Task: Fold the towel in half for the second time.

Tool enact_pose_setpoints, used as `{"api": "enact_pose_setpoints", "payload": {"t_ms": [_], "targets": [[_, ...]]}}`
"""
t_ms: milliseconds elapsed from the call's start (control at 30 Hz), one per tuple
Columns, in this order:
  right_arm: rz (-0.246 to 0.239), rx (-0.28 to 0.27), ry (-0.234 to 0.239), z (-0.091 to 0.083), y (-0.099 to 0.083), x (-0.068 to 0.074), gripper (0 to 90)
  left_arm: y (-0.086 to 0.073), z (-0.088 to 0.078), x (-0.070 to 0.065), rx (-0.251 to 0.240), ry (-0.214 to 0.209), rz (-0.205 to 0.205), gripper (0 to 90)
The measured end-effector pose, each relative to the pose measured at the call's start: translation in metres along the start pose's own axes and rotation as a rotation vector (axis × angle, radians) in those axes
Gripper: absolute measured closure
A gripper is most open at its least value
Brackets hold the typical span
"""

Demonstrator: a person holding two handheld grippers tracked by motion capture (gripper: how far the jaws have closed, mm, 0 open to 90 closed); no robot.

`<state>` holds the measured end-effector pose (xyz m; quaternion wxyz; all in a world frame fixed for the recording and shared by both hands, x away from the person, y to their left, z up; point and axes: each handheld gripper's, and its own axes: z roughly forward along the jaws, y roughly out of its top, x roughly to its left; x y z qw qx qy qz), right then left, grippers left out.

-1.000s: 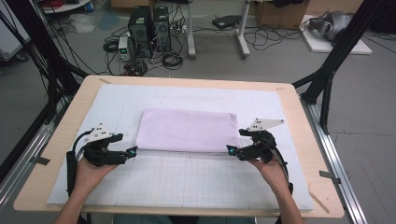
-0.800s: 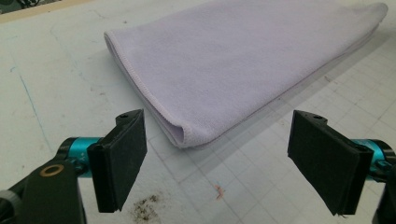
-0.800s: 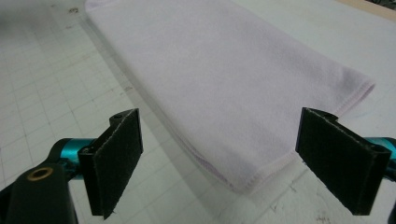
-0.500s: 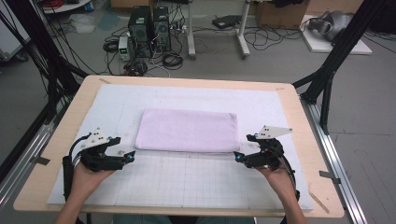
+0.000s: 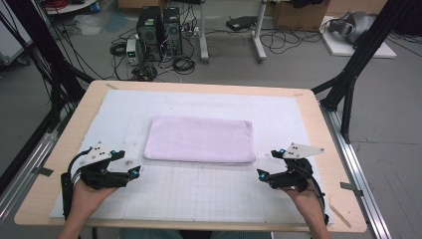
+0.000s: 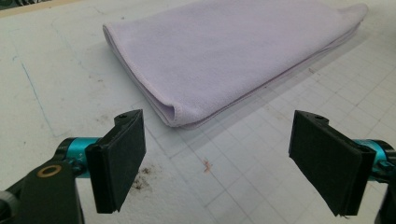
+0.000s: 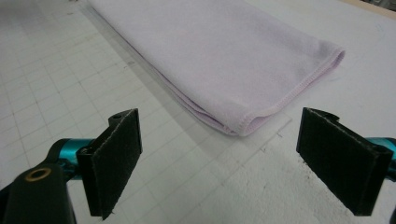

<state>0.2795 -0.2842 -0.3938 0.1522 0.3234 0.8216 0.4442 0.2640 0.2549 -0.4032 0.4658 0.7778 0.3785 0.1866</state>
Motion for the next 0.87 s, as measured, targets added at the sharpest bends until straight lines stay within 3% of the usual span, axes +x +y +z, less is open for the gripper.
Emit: {"api": "enact_pose_setpoints", "payload": {"t_ms": [400,867], "targets": [[0.011,-0.014,-0.014,-0.011,-0.014,0.005,13.4,-0.008,-0.011,-0.005,-0.005,0.011,0.008,19.2],[-0.003,-0.016,-0.005,-0.012,-0.015,0.013,13.3,-0.017,-0.014,-0.008,0.000,0.016,0.005,19.3]]}}
